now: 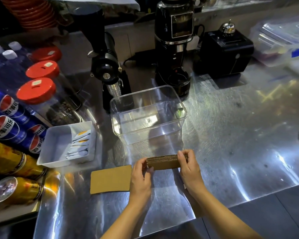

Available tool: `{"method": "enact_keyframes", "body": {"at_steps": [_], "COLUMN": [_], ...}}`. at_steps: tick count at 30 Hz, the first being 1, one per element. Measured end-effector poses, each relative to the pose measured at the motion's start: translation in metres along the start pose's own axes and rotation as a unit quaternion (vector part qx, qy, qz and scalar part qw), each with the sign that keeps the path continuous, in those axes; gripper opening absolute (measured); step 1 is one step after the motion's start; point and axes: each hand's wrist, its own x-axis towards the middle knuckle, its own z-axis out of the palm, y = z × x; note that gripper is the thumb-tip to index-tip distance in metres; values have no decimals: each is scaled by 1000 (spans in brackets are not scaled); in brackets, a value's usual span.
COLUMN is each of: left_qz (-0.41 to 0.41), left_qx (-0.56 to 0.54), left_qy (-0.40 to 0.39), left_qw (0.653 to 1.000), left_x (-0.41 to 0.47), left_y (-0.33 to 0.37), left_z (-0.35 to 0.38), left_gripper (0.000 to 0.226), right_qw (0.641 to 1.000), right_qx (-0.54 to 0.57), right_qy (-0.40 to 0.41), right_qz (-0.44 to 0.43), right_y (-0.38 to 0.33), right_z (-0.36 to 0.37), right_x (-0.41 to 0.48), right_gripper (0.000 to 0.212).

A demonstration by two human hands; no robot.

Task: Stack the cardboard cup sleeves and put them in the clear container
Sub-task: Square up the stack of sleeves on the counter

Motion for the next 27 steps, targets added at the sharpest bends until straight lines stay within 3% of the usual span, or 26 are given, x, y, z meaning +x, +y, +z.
{"method": "enact_keyframes", "body": {"at_steps": [6,11,16,22,27], "left_qz": [-9,12,-19,-9,22], "left_qx": [-15,15,-18,13,-46], "left_qy": [18,11,13,-27,-17], "left_qw": [1000,1000,1000,1000,999], "left_x": [2,2,0,6,18], "left_y": [-3,-3,-2,10,39], "left_z": [3,1,2,-4,-19], "left_gripper": [16,26,23,28,26], "right_qw": [999,995,992,998,994], "right_qx": [0,15,-55,49,93], "right_qy": [-38,-90,-102,-43,-52], "right_qz": [2,-32,-50,-9,-36], "right_y": [-1,9,16,14,-23], "right_z": [-8,-36,-53,-52,-57], "right_x": [3,3,10,12,19], "right_gripper": [25,52,43,37,34]}}
